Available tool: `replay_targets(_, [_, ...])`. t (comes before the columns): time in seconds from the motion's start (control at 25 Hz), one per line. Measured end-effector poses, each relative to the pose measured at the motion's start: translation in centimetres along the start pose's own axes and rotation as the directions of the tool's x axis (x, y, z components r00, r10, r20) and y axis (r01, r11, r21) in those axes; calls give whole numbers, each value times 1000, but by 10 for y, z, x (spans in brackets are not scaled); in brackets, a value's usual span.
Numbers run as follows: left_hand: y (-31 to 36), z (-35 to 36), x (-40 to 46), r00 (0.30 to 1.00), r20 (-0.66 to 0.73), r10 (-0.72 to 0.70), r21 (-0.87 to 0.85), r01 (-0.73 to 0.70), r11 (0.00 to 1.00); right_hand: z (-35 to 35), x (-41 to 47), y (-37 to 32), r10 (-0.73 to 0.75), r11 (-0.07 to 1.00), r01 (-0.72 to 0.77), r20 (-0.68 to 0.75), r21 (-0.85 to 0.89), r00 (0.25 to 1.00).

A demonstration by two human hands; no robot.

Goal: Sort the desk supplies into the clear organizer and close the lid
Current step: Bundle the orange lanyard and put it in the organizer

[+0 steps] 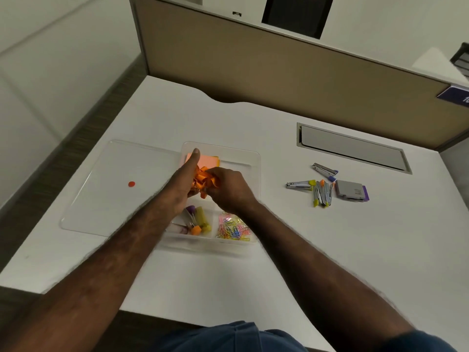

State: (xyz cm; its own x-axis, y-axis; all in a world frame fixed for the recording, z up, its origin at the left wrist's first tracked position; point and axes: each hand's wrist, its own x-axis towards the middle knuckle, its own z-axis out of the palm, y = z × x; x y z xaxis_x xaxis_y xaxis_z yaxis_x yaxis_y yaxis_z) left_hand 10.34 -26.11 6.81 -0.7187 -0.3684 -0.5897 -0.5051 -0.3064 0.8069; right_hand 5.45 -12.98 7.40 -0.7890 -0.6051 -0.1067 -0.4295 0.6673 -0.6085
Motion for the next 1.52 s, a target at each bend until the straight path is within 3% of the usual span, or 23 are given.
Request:
replay_targets(0.16, [11,-20,0,999,-35,-27,170,32,985,8,27,-7,-72,948,127,190,-292,979])
replay_targets(0.28, [17,-30,-2,995,-102,15,289,15,957,14,39,-9,-90,899,184,243,-398,966])
replay_targets(0.52, [20,-39,-8,953,-136,272,582,-145,800,13,45,-3,4,967,0,15,-256,1000])
replay_targets(0.68, [10,-54,-9,891,35,453,720,-337,607,9,41,2,3,991,-22,-142,-133,990])
replay_targets(0.76, [3,-57,-6,884,199,424,758,-413,505,8,37,2,-20,995,13,-72,-102,997])
replay_targets(0.88, [-5,-58,6,852,385,355,807,-497,317,11,33,0,-75,979,100,144,-175,987])
replay_targets(1.08, [-10,-55,20,857,422,296,843,-491,221,25,33,-6,-53,886,223,390,-406,919])
replay_targets(1.16, [-9,-56,22,850,418,322,835,-498,232,22,33,-8,-62,900,204,350,-386,935])
replay_targets(1.32, [-7,-72,21,778,304,549,788,-530,315,9,29,-9,-104,966,117,71,-230,992])
replay_targets(1.4, [-7,-78,21,751,287,595,825,-510,246,7,26,-7,-118,971,119,19,-206,993])
replay_targets(1.52, [-9,-78,26,750,342,566,887,-456,69,14,18,-7,-204,895,232,113,-380,972])
